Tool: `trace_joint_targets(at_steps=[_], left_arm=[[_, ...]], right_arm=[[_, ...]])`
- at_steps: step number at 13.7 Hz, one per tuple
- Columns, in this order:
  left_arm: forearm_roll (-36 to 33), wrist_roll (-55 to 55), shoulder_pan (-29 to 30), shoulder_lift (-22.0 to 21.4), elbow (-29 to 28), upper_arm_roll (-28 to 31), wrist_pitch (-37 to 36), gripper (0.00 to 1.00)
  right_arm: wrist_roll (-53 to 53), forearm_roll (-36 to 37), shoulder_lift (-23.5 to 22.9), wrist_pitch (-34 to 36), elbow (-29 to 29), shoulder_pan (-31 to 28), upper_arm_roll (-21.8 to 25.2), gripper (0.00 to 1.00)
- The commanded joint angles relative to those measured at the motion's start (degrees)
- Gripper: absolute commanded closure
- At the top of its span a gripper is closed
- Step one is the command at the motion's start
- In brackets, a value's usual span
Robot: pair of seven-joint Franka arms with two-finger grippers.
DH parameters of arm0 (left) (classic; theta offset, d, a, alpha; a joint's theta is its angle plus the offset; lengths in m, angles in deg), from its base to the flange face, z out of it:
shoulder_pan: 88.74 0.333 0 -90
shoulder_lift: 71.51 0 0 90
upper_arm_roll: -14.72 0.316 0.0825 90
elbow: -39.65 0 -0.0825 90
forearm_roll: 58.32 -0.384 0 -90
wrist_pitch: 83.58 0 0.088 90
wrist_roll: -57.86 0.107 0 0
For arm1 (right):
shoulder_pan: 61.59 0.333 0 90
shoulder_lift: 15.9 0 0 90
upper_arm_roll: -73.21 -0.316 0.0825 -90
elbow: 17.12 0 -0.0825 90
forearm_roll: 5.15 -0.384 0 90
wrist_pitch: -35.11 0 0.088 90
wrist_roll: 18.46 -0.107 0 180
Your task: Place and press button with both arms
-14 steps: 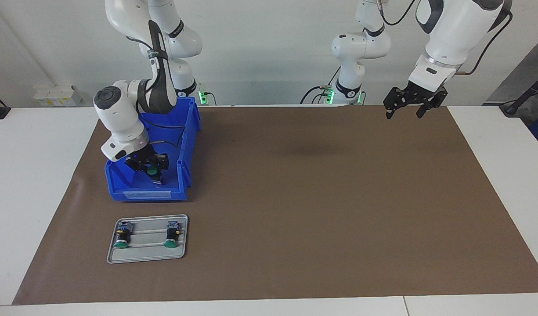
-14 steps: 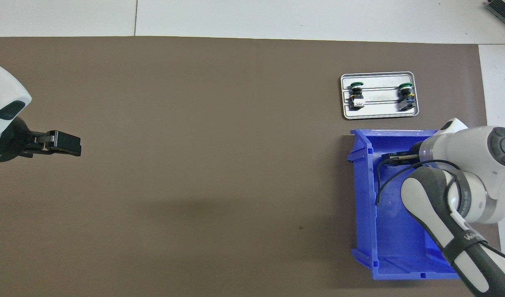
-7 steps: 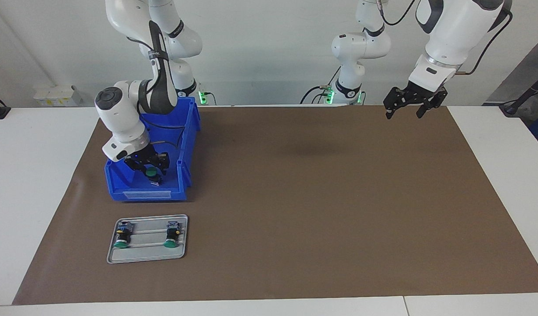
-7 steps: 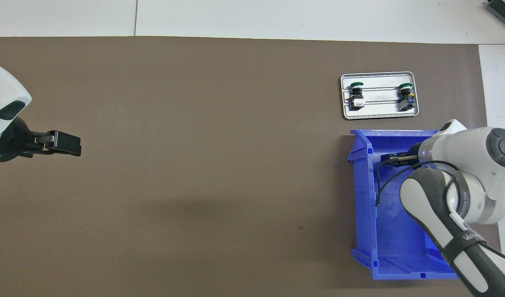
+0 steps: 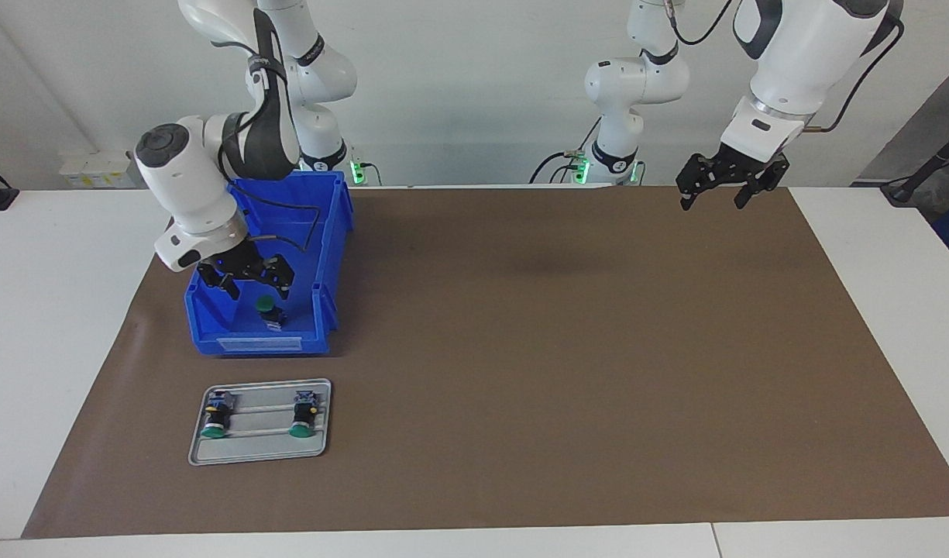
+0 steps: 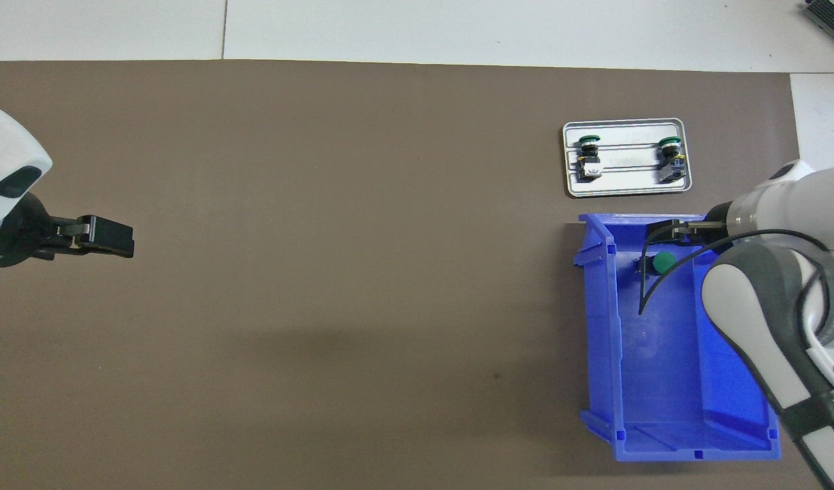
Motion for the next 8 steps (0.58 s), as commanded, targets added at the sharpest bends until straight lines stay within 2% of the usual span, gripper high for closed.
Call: trace_joint_targets(at_steps=[1,6,8], left_arm=[[0.6,0.5,0.4,-1.8,-2.2,0.1,1.2,0.00],[0.6,0.5,0.4,-1.8,-2.2,0.1,1.2,0.00],[0.6,0.5,0.4,-1.8,-2.2,0.1,1.2,0.00]], right_arm=[[-4.1,0.5,0.3,10.4,9.2,-0.3,-0.5,0.00],[-3.9,0.8,0.6,28.3,25.1,-2.1,0.0,0.00],[-3.4,2.3,2.7,31.8,25.5,-3.0,0.3,0.00]])
